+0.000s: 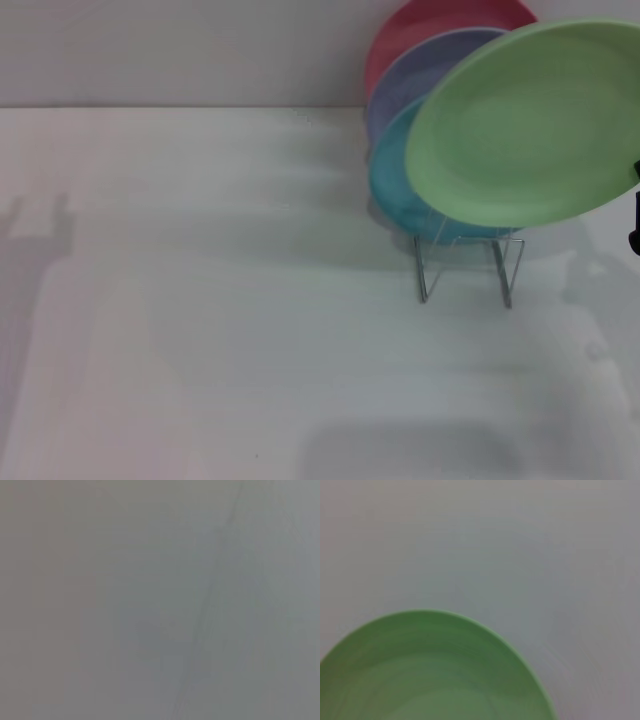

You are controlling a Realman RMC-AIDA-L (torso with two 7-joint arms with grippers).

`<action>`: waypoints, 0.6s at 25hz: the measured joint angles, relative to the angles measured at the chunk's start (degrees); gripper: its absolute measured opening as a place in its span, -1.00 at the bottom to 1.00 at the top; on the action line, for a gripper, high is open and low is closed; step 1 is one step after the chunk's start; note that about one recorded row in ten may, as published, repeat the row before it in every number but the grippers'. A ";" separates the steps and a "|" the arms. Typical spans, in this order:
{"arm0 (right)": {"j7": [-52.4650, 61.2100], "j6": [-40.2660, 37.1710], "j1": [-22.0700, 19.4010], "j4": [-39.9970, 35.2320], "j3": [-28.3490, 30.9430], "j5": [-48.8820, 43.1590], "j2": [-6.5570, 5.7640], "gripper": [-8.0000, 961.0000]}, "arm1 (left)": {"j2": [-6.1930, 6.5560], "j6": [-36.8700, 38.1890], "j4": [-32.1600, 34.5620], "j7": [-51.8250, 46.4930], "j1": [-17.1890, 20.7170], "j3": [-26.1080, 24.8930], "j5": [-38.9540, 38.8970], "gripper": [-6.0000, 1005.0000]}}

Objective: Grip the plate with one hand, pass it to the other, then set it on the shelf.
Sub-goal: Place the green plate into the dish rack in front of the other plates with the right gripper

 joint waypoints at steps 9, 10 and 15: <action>0.39 0.07 0.33 -0.04 0.84 0.00 0.04 -0.95 | 0.13 0.04 -1.26 -0.04 0.03 -0.03 2.96 0.13; 0.40 0.37 0.44 -0.06 0.88 0.00 0.03 -0.95 | 0.15 0.02 -1.38 -0.04 0.05 -0.03 3.30 0.13; 0.18 0.85 0.54 -0.08 0.92 0.00 0.08 -0.95 | 0.33 0.05 -1.88 -0.06 0.15 -0.07 4.28 0.13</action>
